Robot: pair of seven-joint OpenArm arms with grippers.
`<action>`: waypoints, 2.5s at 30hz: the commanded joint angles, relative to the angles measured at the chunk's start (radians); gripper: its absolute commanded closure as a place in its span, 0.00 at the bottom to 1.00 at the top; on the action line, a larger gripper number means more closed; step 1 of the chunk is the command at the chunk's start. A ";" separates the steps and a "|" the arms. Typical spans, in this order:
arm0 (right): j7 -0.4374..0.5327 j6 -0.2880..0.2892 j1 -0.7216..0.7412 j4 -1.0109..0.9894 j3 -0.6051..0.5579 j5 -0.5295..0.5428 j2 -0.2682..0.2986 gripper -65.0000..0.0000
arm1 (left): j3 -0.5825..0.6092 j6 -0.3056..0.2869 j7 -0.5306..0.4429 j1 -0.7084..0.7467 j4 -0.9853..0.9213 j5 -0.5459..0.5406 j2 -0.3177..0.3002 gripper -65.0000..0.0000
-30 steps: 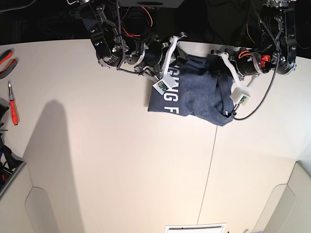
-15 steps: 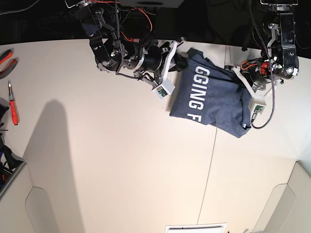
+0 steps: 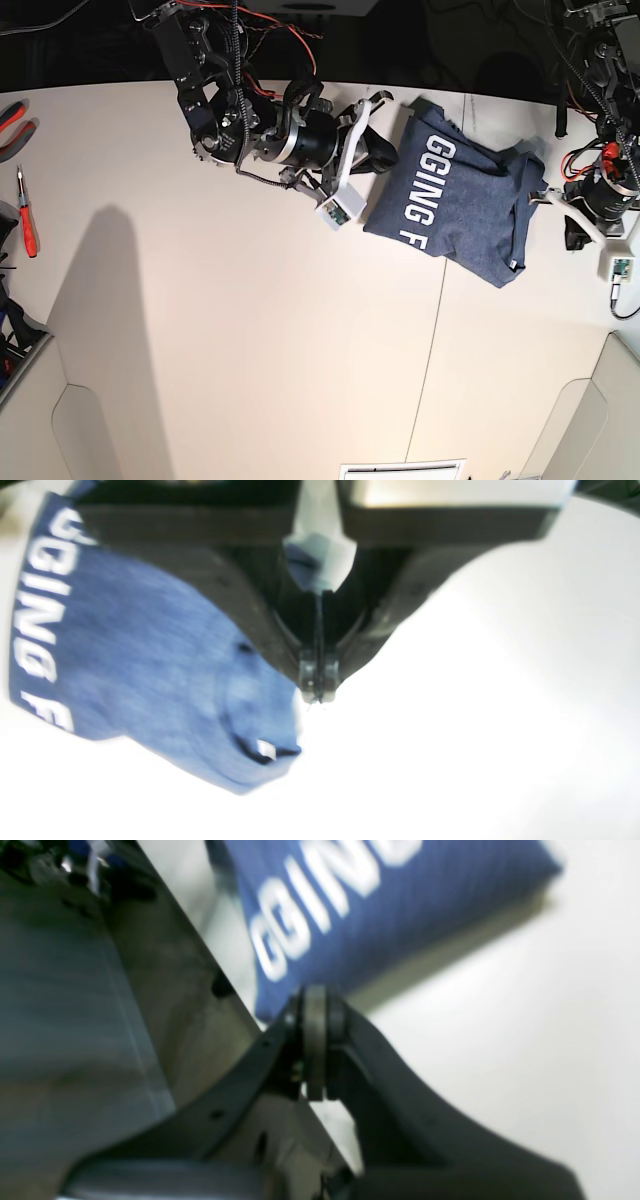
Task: Layout the t-shirt on the table in an organized manner, then fold the t-shirt properly
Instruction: 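Release the left gripper and lift the bundle with the right gripper, then carry the folded shirt with the right gripper to the table edge and release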
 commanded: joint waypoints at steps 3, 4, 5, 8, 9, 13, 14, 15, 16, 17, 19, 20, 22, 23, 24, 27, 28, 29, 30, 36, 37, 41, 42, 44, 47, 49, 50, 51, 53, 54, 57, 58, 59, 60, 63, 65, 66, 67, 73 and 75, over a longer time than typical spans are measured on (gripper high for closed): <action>0.028 0.015 0.085 0.031 -0.001 0.066 -0.029 1.00 | -0.043 0.026 -0.023 -0.004 0.018 -0.007 -0.013 1.00; 0.029 0.025 0.108 0.031 -0.002 0.064 -0.045 1.00 | -0.051 0.026 -0.023 -0.003 0.018 -0.012 -0.013 1.00; 0.028 0.036 0.130 0.030 -0.003 0.064 -0.062 1.00 | -0.056 0.026 -0.022 -0.003 0.018 -0.020 -0.013 1.00; 0.031 0.038 0.196 0.006 -0.034 0.055 -0.118 1.00 | -0.057 0.026 -0.022 -0.004 0.018 -0.043 -0.013 1.00; 0.040 0.038 0.220 -0.010 -0.060 0.045 -0.124 1.00 | -0.057 0.026 -0.022 -0.004 0.018 -0.054 -0.013 1.00; 0.061 0.037 0.308 -0.134 -0.206 -0.021 -0.124 1.00 | -0.057 0.026 -0.026 -0.004 0.018 -0.052 -0.013 1.00; 0.061 0.037 0.321 -0.174 -0.237 -0.044 -0.124 1.00 | -0.057 0.026 -0.026 -0.004 0.018 -0.037 -0.013 1.00; 0.065 0.037 0.332 -0.217 -0.263 -0.063 -0.124 1.00 | -0.057 0.027 -0.026 -0.004 0.018 -0.026 -0.013 1.00; 0.078 0.036 0.339 -0.263 -0.282 -0.084 -0.124 1.00 | -0.057 0.028 -0.026 -0.004 0.018 -0.020 -0.013 1.00; 0.100 0.034 0.343 -0.312 -0.296 -0.105 -0.124 1.00 | -0.057 0.032 -0.026 -0.004 0.018 -0.020 -0.013 1.00; 0.167 0.025 0.344 -0.415 -0.302 -0.154 -0.124 1.00 | -0.057 0.038 -0.026 -0.004 0.018 -0.021 -0.013 1.00; 0.196 0.022 0.344 -0.470 -0.302 -0.185 -0.124 1.00 | -0.057 0.038 -0.026 -0.004 0.018 -0.021 -0.013 1.00; 0.223 -0.010 0.344 -0.572 -0.298 -0.261 -0.124 1.00 | -0.057 0.038 -0.026 -0.004 0.018 -0.021 -0.013 1.00; 0.222 -0.039 0.344 -0.614 -0.291 -0.303 -0.124 1.00 | -0.057 0.038 -0.026 -0.004 0.018 -0.021 -0.013 1.00; 0.221 -0.075 0.344 -0.647 -0.282 -0.347 -0.121 1.00 | -0.057 0.038 -0.027 -0.004 0.018 -0.021 -0.013 1.00; 0.183 -0.227 0.332 -0.664 -0.222 -0.432 -0.098 1.00 | -0.057 0.037 -0.027 -0.004 0.018 -0.021 -0.013 1.00; 0.173 -0.262 0.325 -0.647 -0.188 -0.448 -0.085 1.00 | -0.057 0.037 -0.026 -0.004 0.018 -0.021 -0.013 1.00; 0.160 -0.276 0.317 -0.623 -0.150 -0.459 -0.069 1.00 | -0.057 0.037 -0.026 -0.004 0.018 -0.021 -0.013 1.00; 0.149 -0.282 0.310 -0.592 -0.110 -0.462 -0.051 1.00 | -0.057 0.037 -0.027 -0.004 0.018 -0.025 -0.013 1.00; 0.093 -0.289 0.265 -0.364 0.153 -0.462 0.066 1.00 | -0.057 0.037 -0.030 -0.004 0.017 -0.033 -0.013 1.00; 0.088 -0.289 0.257 -0.332 0.196 -0.455 0.082 1.00 | -0.057 0.037 -0.030 -0.004 0.017 -0.033 -0.013 1.00; 0.059 -0.278 0.241 -0.266 0.337 -0.356 0.132 1.00 | -0.057 0.037 -0.044 -0.004 0.017 -0.060 -0.013 1.00; 0.051 -0.275 0.242 -0.266 0.360 -0.330 0.141 1.00 | -0.057 0.037 -0.048 -0.004 0.017 -0.071 -0.013 1.00; 0.038 -0.269 0.241 -0.266 0.395 -0.282 0.147 1.00 | -0.057 0.036 -0.048 -0.004 0.017 -0.084 -0.013 1.00; 0.022 -0.273 0.241 -0.266 0.423 -0.204 0.141 1.00 | -0.057 0.029 -0.049 -0.005 0.017 -0.084 -0.013 1.00; 0.024 -0.303 0.242 -0.266 0.424 -0.170 0.132 1.00 | -0.057 0.029 -0.050 -0.005 0.017 -0.084 -0.013 1.00; 0.031 -0.315 0.243 -0.266 0.425 -0.176 0.123 1.00 | -0.057 0.029 -0.049 -0.004 0.017 -0.084 -0.013 1.00; 0.042 -0.320 0.242 -0.266 0.427 -0.190 0.113 1.00 | -0.057 0.029 -0.048 -0.004 0.017 -0.084 -0.013 1.00; 0.079 -0.344 0.243 -0.266 0.436 -0.232 0.090 1.00 | -0.057 0.029 -0.048 -0.004 0.017 -0.084 -0.013 1.00; 0.096 -0.345 0.245 -0.266 0.441 -0.245 0.080 1.00 | -0.057 0.029 -0.048 -0.004 0.017 -0.084 -0.013 1.00; 0.105 -0.331 0.247 -0.233 0.444 -0.241 0.064 1.00 | -0.057 0.029 -0.048 -0.004 0.017 -0.084 -0.012 1.00; 0.104 -0.323 0.245 -0.207 0.444 -0.235 0.060 1.00 | -0.057 0.029 -0.049 -0.004 0.017 -0.085 -0.012 1.00; 0.104 -0.306 0.244 -0.175 0.443 -0.218 0.058 1.00 | -0.057 0.029 -0.049 -0.004 0.017 -0.086 -0.012 1.00; 0.104 -0.286 0.244 -0.143 0.443 -0.194 0.058 1.00 | -0.057 0.029 -0.049 -0.004 0.017 -0.092 -0.011 1.00; 0.105 -0.244 0.247 -0.036 0.443 -0.163 0.059 1.00 | -0.057 0.028 -0.048 -0.004 0.017 -0.114 -0.007 1.00; 0.114 -0.206 0.250 0.011 0.443 -0.163 0.059 1.00 | -0.057 0.028 -0.049 -0.004 0.017 -0.131 -0.007 1.00; 0.125 -0.188 0.254 0.018 0.443 -0.164 0.059 1.00 | -0.057 0.025 -0.049 -0.004 0.017 -0.138 -0.007 1.00; 0.136 -0.173 0.259 0.014 0.443 -0.169 0.060 1.00 | -0.057 0.017 -0.049 -0.004 0.017 -0.144 -0.007 1.00; 0.250 -0.172 0.297 -0.108 0.443 -0.266 0.066 1.00 | -0.057 0.002 -0.049 -0.004 0.017 -0.190 -0.007 1.00; 0.279 -0.172 0.344 -0.206 0.443 -0.281 0.067 1.00 | -0.057 0.001 -0.048 -0.004 0.017 -0.197 -0.007 1.00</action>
